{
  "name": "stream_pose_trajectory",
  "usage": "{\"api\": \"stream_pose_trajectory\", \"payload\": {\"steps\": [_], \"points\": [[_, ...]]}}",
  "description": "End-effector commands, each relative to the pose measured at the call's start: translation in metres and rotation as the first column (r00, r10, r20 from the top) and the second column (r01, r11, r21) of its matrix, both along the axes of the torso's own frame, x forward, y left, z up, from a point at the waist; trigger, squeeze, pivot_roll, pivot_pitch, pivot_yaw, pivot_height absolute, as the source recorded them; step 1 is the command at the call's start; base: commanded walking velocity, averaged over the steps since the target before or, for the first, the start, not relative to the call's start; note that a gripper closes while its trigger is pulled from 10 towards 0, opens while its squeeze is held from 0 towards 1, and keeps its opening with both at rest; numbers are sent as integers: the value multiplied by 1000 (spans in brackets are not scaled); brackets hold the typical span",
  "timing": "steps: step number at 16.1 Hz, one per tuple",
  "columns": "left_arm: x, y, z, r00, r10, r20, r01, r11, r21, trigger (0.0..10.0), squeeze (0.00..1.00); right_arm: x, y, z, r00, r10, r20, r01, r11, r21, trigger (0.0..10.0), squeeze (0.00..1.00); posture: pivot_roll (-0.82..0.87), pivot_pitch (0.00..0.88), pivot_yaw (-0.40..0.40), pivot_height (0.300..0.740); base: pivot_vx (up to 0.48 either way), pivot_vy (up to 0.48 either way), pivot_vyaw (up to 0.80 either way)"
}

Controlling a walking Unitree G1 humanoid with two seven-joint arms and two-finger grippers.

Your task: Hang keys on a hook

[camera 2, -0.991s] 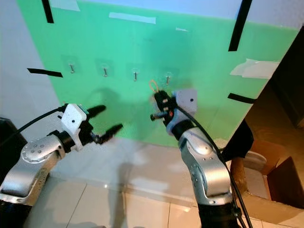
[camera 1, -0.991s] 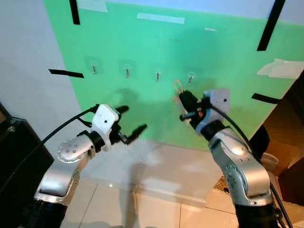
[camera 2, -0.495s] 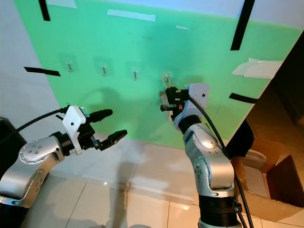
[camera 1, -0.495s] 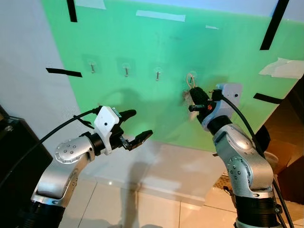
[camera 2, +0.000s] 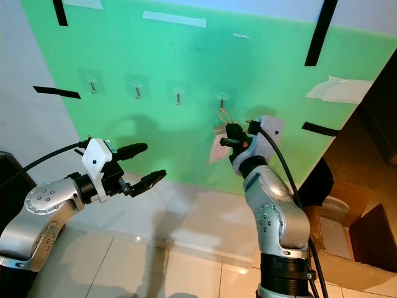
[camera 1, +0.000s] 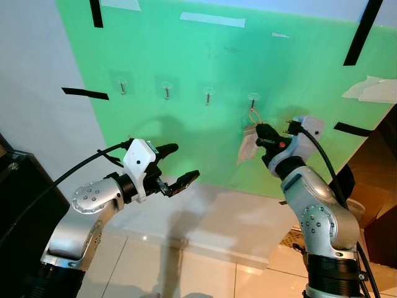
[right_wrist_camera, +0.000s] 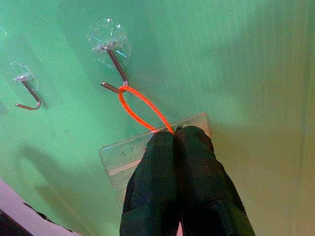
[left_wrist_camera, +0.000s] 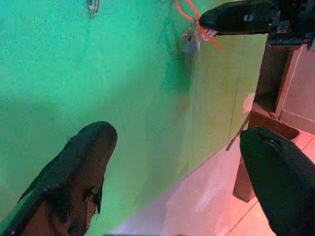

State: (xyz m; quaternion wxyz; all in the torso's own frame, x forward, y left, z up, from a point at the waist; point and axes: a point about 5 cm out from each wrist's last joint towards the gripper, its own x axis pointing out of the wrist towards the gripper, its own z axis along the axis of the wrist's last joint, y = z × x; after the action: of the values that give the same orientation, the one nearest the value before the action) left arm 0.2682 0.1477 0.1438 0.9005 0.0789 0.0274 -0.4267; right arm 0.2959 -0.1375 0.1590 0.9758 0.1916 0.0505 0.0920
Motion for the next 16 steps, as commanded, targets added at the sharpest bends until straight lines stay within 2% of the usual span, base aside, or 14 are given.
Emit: {"api": "stream_pose_trajectory", "payload": {"steps": [1,5,9,12,13,14,16], "points": [[0,-3,5,1000,-19,17,19,1000,-6,10000,365,-1,-3,-6,999,-12,-35,12,1000,4,10000,0,-19,0,-24,740,0,0,0],[0,-3,5,1000,-22,19,22,1000,-9,10000,361,-2,2,-9,999,23,-44,-23,1000,-4,10000,0,-20,0,-25,740,0,0,0],[0,-4,6,999,-23,28,23,1000,-7,10000,361,0,1,-12,999,-5,-55,2,999,-43,10000,0,-20,0,-26,740,0,0,0],[2,-5,15,999,-31,38,34,998,-59,10000,369,2,-1,-11,999,-23,-48,20,999,-47,10000,0,-19,0,-26,740,0,0,0],[2,-6,16,999,-33,42,36,997,-61,10000,369,2,-2,-12,999,-25,-46,23,999,-32,10000,945,-20,0,-25,740,0,0,0],[3,-6,16,999,-33,43,36,997,-62,10000,369,2,-2,-11,999,-9,-42,10,1000,23,10000,1000,-19,0,-26,740,0,0,0],[3,-6,16,998,-35,43,37,997,-64,10000,365,0,-3,-9,999,0,-48,2,999,45,10000,1000,-21,0,-26,740,0,0,0]]}}
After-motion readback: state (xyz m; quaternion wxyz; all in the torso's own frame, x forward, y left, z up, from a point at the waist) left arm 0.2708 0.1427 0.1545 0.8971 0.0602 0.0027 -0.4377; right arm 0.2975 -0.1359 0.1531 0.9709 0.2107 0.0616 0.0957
